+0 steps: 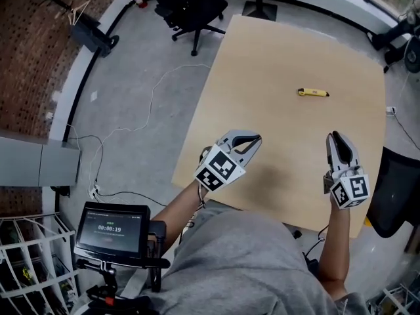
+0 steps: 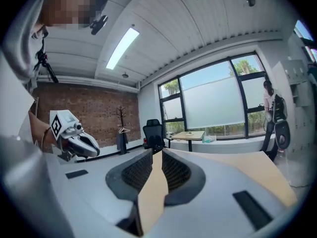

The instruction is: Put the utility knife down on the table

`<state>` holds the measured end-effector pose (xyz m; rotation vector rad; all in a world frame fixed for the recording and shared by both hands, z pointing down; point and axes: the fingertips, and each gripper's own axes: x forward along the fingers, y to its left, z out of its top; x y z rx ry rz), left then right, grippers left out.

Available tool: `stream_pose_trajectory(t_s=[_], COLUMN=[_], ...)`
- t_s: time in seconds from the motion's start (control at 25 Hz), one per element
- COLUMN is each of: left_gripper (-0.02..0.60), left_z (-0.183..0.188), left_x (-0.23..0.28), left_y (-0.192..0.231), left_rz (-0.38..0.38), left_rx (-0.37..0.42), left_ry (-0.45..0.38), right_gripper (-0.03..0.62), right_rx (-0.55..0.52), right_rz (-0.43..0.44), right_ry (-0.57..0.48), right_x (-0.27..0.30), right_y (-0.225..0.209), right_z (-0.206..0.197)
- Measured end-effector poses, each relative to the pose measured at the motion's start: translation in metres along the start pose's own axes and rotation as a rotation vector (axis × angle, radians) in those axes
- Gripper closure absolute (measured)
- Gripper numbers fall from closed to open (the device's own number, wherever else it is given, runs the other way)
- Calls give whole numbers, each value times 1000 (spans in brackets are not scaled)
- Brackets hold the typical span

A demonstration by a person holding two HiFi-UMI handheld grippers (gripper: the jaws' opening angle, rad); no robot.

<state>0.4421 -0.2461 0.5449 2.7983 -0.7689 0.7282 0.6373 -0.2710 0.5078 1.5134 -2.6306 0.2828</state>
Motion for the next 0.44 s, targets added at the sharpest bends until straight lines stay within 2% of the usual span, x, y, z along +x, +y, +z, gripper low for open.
stream_pose_trajectory(t_s=[0.2, 0.44], left_gripper=[575, 575], left_z=[-25, -44], left_x=[-24, -52], left_y=[-6, -11], left_rz=[1, 33], left_rx=[38, 2], left_ry=[2, 14], right_gripper=[530, 530], right_rx=[8, 9], right_rz=[-26, 10], right_ry=[-48, -55], right_x=[-35, -55], right_y=[28, 55], right_z=[8, 21])
